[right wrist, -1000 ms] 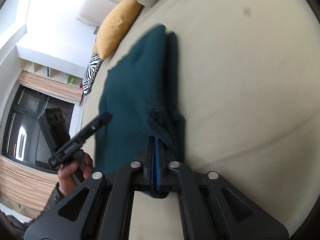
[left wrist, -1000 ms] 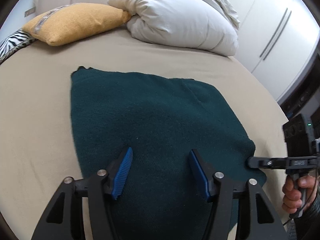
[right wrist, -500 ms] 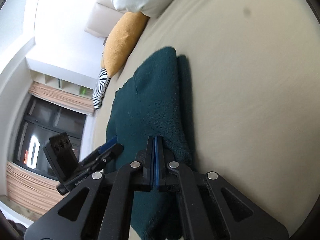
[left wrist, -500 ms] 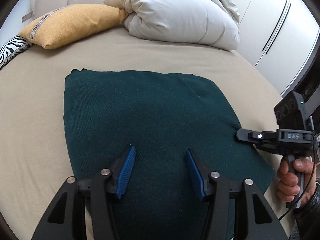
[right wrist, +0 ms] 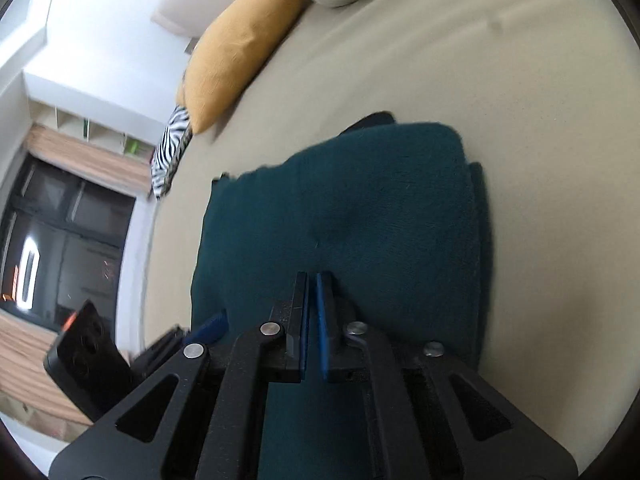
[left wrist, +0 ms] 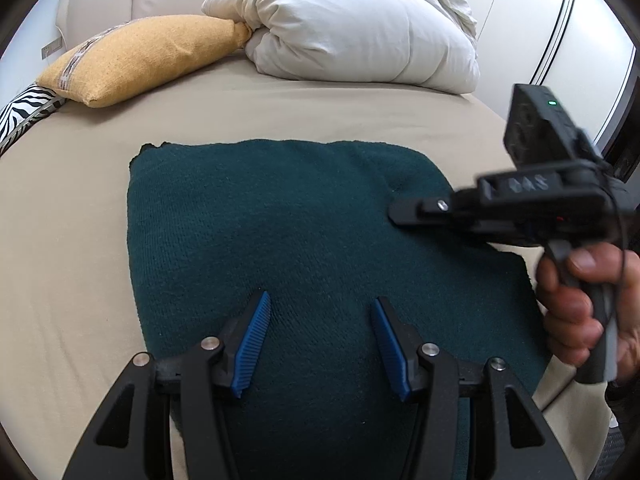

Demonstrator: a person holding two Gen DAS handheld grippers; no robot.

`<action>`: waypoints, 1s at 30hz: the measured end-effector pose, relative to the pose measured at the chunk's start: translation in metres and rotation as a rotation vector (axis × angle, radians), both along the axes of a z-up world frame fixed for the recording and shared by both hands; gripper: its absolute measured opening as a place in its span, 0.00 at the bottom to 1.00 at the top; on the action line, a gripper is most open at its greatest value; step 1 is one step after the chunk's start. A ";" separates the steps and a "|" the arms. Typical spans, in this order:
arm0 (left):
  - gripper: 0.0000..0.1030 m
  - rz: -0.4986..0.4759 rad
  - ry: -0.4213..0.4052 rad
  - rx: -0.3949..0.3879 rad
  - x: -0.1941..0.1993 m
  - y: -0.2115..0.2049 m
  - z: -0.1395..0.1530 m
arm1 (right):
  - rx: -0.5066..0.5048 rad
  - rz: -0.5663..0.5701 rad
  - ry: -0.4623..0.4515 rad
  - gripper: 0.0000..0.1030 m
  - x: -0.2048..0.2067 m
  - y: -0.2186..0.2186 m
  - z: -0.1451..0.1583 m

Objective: Fold small clothes

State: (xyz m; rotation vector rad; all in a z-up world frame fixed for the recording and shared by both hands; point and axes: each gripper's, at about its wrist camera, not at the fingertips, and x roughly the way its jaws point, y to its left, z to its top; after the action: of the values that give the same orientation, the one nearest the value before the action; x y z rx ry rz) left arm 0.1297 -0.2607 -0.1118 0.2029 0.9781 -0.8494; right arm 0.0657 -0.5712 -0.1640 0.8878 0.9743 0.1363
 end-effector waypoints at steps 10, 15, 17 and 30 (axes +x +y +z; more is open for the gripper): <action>0.54 -0.005 -0.006 -0.008 0.000 0.000 -0.002 | -0.005 -0.154 -0.041 0.00 0.008 -0.035 -0.014; 0.54 -0.004 0.004 -0.026 0.002 0.001 -0.005 | 0.053 -0.183 -0.072 0.00 0.001 -0.051 -0.024; 0.54 -0.003 0.014 -0.039 0.004 0.002 -0.006 | 0.075 -0.192 -0.086 0.00 -0.007 -0.060 -0.026; 0.53 0.056 0.147 -0.188 0.016 0.036 0.011 | 0.009 -0.377 -0.125 0.10 -0.104 -0.075 0.022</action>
State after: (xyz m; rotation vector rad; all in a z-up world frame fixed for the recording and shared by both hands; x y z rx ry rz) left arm 0.1453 -0.2249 -0.1012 -0.0486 1.0291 -0.9086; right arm -0.0386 -0.6464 -0.1416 1.0435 0.6773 -0.1241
